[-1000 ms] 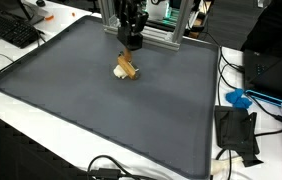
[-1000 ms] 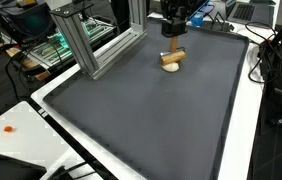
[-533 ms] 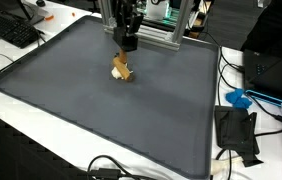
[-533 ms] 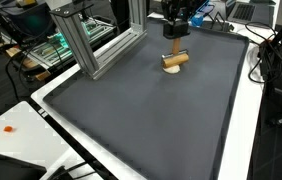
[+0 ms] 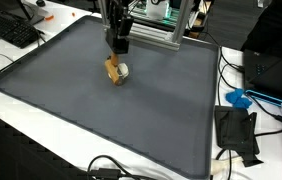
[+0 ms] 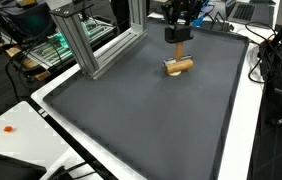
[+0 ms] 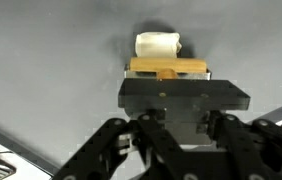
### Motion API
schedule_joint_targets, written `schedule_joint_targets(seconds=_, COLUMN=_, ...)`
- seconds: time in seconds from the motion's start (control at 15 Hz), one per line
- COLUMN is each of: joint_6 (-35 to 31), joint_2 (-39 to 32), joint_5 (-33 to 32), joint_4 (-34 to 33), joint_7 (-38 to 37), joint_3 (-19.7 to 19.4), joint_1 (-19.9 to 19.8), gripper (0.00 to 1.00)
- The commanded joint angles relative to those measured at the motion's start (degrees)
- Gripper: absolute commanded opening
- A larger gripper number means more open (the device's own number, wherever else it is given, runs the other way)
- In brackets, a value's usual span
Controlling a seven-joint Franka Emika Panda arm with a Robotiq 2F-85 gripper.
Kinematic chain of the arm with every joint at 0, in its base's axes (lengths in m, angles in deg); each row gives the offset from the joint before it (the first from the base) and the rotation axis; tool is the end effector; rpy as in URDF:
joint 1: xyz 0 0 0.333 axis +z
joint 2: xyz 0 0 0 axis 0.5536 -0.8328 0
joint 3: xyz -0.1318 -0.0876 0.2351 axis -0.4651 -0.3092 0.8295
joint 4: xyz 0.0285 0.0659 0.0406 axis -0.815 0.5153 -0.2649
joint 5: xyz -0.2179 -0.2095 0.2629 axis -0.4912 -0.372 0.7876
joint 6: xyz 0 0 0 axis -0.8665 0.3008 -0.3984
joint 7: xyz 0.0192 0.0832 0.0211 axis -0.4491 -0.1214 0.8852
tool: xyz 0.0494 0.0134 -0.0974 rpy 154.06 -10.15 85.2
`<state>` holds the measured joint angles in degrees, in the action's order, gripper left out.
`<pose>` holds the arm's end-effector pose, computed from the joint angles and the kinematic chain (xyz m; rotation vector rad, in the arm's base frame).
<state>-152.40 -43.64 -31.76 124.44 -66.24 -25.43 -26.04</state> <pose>0.5762 0.1027 0.3148 2.8789 -0.9180 0.3336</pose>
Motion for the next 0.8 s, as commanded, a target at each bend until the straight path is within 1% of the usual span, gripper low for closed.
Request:
schedule_joint_targets(seconds=0.0, joint_6=-1.2, joint_2=-1.3, joint_5=2.6, joint_4=1.2, joint_7=1.7, joint_3=-0.1, joint_1=0.1, gripper=0.22)
schedule_joint_targets(seconds=0.27, joint_6=0.2, joint_2=-0.9, joint_5=9.6, joint_4=1.4, joint_7=10.1, joint_3=1.4, joint_1=-0.2, gripper=0.22)
schedule_joint_targets(seconds=0.73, joint_6=4.9, joint_2=-0.6, joint_5=13.6, joint_4=1.4, joint_7=17.9, joint_3=1.2, joint_1=0.1, gripper=0.22)
